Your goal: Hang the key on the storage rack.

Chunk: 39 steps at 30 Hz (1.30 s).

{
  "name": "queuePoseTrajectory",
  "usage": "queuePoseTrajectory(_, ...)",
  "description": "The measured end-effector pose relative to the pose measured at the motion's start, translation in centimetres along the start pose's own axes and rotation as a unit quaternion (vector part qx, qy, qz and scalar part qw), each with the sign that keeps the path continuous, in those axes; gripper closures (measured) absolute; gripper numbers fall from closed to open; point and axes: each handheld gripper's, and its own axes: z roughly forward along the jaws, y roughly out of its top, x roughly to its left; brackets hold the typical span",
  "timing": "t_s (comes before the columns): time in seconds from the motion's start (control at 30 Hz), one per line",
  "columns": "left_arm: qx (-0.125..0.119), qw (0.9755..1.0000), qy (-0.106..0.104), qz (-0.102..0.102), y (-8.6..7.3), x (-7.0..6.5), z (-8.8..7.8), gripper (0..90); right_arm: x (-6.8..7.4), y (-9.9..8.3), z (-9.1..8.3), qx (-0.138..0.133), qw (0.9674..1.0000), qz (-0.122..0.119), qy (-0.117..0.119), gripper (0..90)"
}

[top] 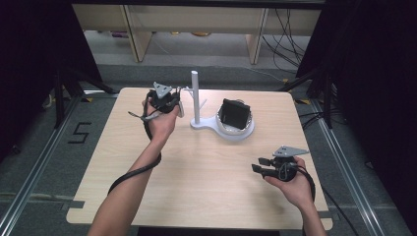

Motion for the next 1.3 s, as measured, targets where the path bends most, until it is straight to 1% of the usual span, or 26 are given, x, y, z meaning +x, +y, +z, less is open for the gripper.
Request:
queuePoseTrajectory(0.1, -0.002, 1.0000, 0.002, 0.003, 0.1, -0.2, 0.0, 84.6, 0.0, 0.0, 0.0, 0.005, 1.0000, 0.008, 0.001, 57.2)
queuePoseTrajectory(0.13, -0.003, 1.0000, 0.002, 0.005, 0.1, -0.3, 0.0, 84.6, 0.0, -0.1, 0.2, -0.004, 1.0000, 0.006, 0.006, 57.2)
queuePoseTrajectory(0.2, -0.001, 1.0000, 0.001, 0.001, 0.1, -0.5, 0.0, 84.6, 0.0, -0.1, 0.3, -0.003, 0.9999, 0.007, 0.007, 57.1)
queuePoseTrajectory(0.27, 0.000, 1.0000, 0.000, 0.004, 0.1, -0.7, 0.0, 84.6, 0.1, -0.1, 0.2, 0.005, 1.0000, 0.006, -0.001, 57.2)
queuePoseTrajectory(0.33, -0.002, 1.0000, 0.001, 0.006, 0.1, -0.9, 0.0, 84.6, 0.1, -0.1, 0.3, 0.003, 0.9999, 0.007, 0.007, 57.2)
queuePoseTrajectory(0.4, -0.003, 0.9999, 0.001, 0.011, 0.0, -1.1, 0.1, 84.6, 0.1, -0.1, 0.4, 0.004, 0.9999, 0.007, 0.008, 57.2)
queuePoseTrajectory(0.5, -0.003, 0.9998, 0.003, 0.021, -0.1, -1.3, 0.0, 84.5, 0.1, -0.1, 0.3, 0.007, 0.9999, 0.008, 0.003, 57.2)
queuePoseTrajectory(0.6, -0.009, 0.9993, 0.011, 0.035, -0.3, -1.7, -0.1, 84.5, 0.1, -0.1, 0.4, 0.008, 0.9999, 0.007, 0.004, 57.2)
queuePoseTrajectory(0.63, -0.011, 0.9989, 0.014, 0.043, -0.3, -1.8, -0.2, 84.5, 0.3, -0.2, 0.3, 0.012, 0.9997, 0.022, 0.005, 57.1)
queuePoseTrajectory(0.67, -0.012, 0.9986, 0.017, 0.049, -0.4, -1.9, -0.2, 84.5, 0.2, -0.2, 0.4, 0.010, 0.9998, 0.014, 0.006, 57.1)
queuePoseTrajectory(0.77, -0.016, 0.9976, 0.022, 0.064, -0.6, -2.2, -0.4, 84.4, 0.3, -0.2, 0.4, 0.010, 0.9998, 0.015, 0.006, 57.1)
queuePoseTrajectory(0.8, -0.017, 0.9972, 0.024, 0.069, -0.6, -2.3, -0.5, 84.4, 0.3, -0.2, 0.6, 0.003, 0.9997, 0.020, 0.015, 57.1)
queuePoseTrajectory(0.83, -0.020, 0.9968, 0.026, 0.073, -0.7, -2.5, -0.5, 84.3, 0.3, -0.3, 0.7, 0.004, 0.9996, 0.020, 0.017, 57.1)
queuePoseTrajectory(0.87, -0.021, 0.9964, 0.027, 0.077, -0.7, -2.5, -0.6, 84.3, 0.3, -0.2, 0.6, 0.009, 0.9997, 0.018, 0.012, 57.1)
queuePoseTrajectory(0.9, -0.021, 0.9964, 0.026, 0.078, -0.7, -2.6, -0.6, 84.2, 0.3, -0.2, 0.6, 0.012, 0.9998, 0.016, 0.008, 57.1)
queuePoseTrajectory(0.93, -0.021, 0.9962, 0.027, 0.080, -0.7, -2.6, -0.7, 84.1, 0.3, -0.2, 0.6, 0.015, 0.9997, 0.016, 0.010, 57.1)
queuePoseTrajectory(0.97, -0.021, 0.9960, 0.027, 0.082, -0.7, -2.7, -0.7, 84.1, 0.4, -0.3, 0.8, 0.007, 0.9997, 0.019, 0.016, 57.1)
queuePoseTrajectory(1.03, -0.024, 0.9953, 0.029, 0.089, -0.7, -2.7, -0.8, 84.0, 0.4, -0.3, 0.8, 0.008, 0.9997, 0.019, 0.015, 57.1)
queuePoseTrajectory(1.07, -0.022, 0.9953, 0.027, 0.090, -0.7, -2.7, -0.9, 84.0, 0.2, -0.2, 0.7, 0.012, 0.9999, 0.008, 0.009, 57.1)
queuePoseTrajectory(1.1, -0.022, 0.9953, 0.027, 0.090, -0.7, -2.7, -1.0, 84.0, 0.2, -0.2, 0.7, 0.014, 0.9998, 0.009, 0.012, 57.1)
queuePoseTrajectory(1.13, -0.025, 0.9948, 0.029, 0.095, -0.7, -2.7, -1.0, 83.9, 0.2, -0.3, 0.8, 0.011, 0.9998, 0.010, 0.015, 57.0)
queuePoseTrajectory(1.17, -0.024, 0.9950, 0.027, 0.093, -0.7, -2.8, -1.1, 83.9, 0.2, -0.3, 0.9, 0.007, 0.9998, 0.011, 0.017, 57.0)
queuePoseTrajectory(1.2, -0.026, 0.9950, 0.026, 0.093, -0.7, -2.8, -1.1, 83.8, 0.2, -0.3, 0.8, 0.011, 0.9998, 0.010, 0.014, 57.0)
queuePoseTrajectory(1.23, -0.027, 0.9944, 0.027, 0.098, -0.7, -2.8, -1.2, 83.7, 0.2, -0.3, 0.8, 0.014, 0.9998, 0.009, 0.009, 57.0)
queuePoseTrajectory(1.27, -0.025, 0.9948, 0.024, 0.096, -0.7, -2.9, -1.3, 83.6, 0.2, -0.3, 0.8, 0.014, 0.9998, 0.009, 0.009, 57.0)
queuePoseTrajectory(1.3, -0.026, 0.9945, 0.023, 0.098, -0.7, -2.9, -1.4, 83.6, 0.2, -0.3, 0.8, 0.014, 0.9998, 0.009, 0.009, 56.9)
